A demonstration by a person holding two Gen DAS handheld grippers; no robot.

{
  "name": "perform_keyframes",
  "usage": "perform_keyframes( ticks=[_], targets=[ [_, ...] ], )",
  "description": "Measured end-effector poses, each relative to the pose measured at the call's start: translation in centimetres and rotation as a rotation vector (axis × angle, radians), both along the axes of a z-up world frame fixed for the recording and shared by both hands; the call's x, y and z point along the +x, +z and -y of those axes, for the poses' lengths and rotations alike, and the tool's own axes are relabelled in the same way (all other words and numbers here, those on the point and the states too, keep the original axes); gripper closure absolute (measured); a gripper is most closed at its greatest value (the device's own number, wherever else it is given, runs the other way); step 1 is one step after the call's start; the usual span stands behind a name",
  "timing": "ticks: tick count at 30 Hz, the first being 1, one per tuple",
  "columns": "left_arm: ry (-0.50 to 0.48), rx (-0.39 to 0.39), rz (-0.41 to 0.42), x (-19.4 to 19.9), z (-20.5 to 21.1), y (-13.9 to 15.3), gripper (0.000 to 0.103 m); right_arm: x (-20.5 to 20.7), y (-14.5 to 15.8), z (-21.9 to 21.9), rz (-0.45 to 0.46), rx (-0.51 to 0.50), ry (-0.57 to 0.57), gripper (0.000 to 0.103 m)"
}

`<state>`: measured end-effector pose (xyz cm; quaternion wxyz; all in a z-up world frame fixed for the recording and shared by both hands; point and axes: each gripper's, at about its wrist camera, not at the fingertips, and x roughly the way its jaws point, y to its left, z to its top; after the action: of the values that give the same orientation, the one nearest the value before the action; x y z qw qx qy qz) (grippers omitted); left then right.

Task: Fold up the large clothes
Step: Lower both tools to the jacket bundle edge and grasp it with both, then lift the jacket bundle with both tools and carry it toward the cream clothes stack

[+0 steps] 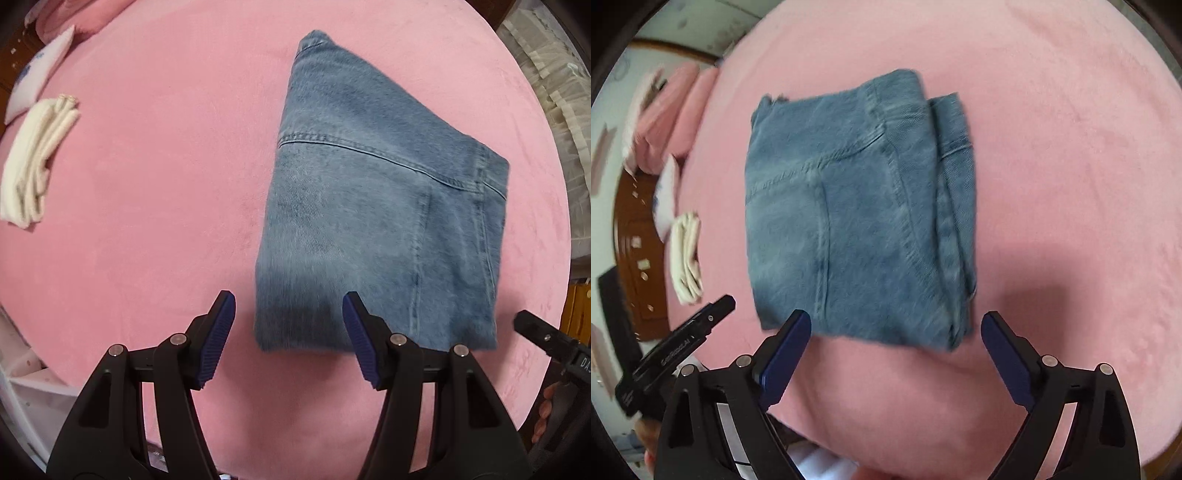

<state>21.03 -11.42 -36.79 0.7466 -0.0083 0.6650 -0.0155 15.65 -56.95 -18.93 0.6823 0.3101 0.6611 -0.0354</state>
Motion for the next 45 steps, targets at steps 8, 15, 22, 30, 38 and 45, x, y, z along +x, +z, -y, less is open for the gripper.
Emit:
perform_keyframes(
  ticks=[8, 15, 22, 30, 38, 45],
  targets=[
    [-0.005, -0.099, -0.082, 2.5, -0.8, -5.4, 0.046, -0.2, -7.0, 5.0, 0.086, 0.159, -0.107, 0.006],
    [-0.067, -0.203, -0.030, 4.7, -1.4, -7.3, 0.043, 1.7, -10.7, 6.1, 0.238, 0.307, -0.114, 0.006],
    [-0.084, -0.392, -0.049, 9.3, -2.5, -10.2, 0.027, 6.0, -12.1, 4.4, 0.258, 0.405, 0.012, 0.017],
    [-0.047, -0.402, -0.078, 11.6, -2.4, -11.6, 0.028, 7.4, -11.9, 3.1, 0.202, 0.267, 0.088, 0.053],
    [-0.102, -0.209, 0.005, 10.0, 2.0, -8.5, 0.054, 6.2, -9.8, 2.3, 0.244, 0.146, 0.088, 0.080],
    [-0.162, -0.129, 0.076, 8.8, 4.6, -5.1, 0.065, 7.1, -7.1, -0.5, 0.322, 0.113, 0.137, 0.085]
  ],
)
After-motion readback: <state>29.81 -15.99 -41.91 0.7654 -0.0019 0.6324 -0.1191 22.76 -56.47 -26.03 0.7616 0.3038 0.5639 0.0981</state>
